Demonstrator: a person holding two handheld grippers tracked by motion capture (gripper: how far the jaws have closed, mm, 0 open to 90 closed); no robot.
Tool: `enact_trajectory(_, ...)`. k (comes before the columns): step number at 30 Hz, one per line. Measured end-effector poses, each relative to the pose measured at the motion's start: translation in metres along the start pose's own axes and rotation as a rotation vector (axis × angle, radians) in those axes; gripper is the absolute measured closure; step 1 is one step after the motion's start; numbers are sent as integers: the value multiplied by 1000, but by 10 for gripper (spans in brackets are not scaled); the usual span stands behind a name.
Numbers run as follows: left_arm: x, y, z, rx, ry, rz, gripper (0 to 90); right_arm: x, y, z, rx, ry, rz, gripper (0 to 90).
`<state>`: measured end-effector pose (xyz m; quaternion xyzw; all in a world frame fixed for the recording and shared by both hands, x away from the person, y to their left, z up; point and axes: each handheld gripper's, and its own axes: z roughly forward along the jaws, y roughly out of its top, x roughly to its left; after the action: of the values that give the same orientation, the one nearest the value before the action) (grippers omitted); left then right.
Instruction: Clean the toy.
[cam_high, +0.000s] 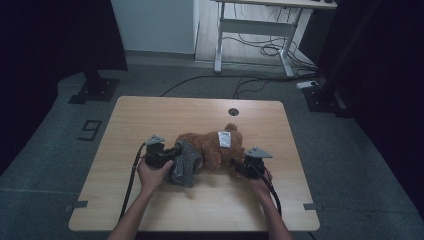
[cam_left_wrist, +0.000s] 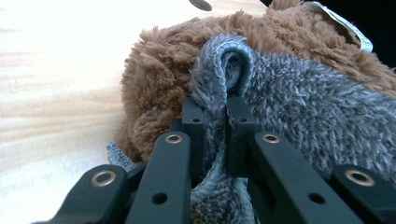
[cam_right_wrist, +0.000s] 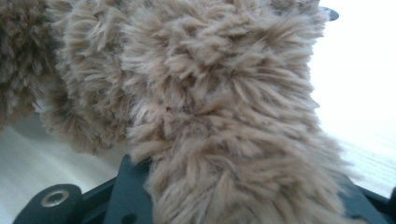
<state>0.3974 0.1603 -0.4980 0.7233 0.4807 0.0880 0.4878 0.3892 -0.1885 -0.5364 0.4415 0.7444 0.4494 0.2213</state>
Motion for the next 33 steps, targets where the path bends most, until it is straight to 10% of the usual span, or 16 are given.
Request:
enact_trajectory(11,-21,38,-40,-94,-94,38,804,-2,-10,-13,-18,75,-58,575)
enact_trajectory(19,-40,78,3,-22,-74,86,796,-1,-13,-16,-26,84,-68,569)
enact_trajectory(23,-26,67,33,113,-73,45,795,-3,-14,-17,-30,93,-81,559)
enact_trajectory(33,-23,26,17,30,-130,12,801,-9,-1,-41,-64,167,12,264)
